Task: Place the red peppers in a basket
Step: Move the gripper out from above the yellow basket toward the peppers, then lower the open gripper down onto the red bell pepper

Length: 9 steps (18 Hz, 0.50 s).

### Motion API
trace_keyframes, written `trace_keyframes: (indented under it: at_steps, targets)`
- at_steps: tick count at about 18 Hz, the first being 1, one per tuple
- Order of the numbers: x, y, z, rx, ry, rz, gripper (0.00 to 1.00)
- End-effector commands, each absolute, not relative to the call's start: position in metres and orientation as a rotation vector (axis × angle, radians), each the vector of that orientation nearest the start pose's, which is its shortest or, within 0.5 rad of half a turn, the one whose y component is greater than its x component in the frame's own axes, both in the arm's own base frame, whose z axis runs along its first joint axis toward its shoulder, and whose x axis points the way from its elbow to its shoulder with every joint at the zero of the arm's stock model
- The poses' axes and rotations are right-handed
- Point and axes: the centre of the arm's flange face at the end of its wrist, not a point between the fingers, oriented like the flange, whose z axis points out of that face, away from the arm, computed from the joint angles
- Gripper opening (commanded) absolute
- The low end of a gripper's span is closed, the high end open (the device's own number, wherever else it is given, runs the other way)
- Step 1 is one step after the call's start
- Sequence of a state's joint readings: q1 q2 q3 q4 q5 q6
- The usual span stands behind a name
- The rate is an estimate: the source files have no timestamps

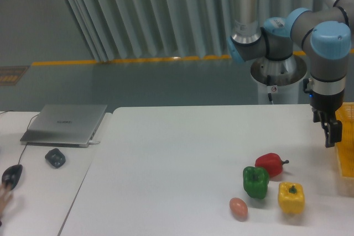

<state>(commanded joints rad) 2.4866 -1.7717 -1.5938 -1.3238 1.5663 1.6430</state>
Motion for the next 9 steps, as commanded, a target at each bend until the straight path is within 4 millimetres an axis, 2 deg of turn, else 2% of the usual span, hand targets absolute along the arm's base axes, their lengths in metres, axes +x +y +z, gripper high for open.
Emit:
trace_keyframes:
  at_steps: [1,4,7,9]
  targets:
    - [-0.367,0.455,0.394,-2.916,1.1,0.023,1.0]
    - [-0.36,0.463,0.387,-2.854,0.884,-0.067,1.0]
    - [-0.359,0.469,0.39,-2.853,0.81,-0.004,1.0]
    - [-0.351,0.478,0.39,-2.89,0.638,-0.012,1.0]
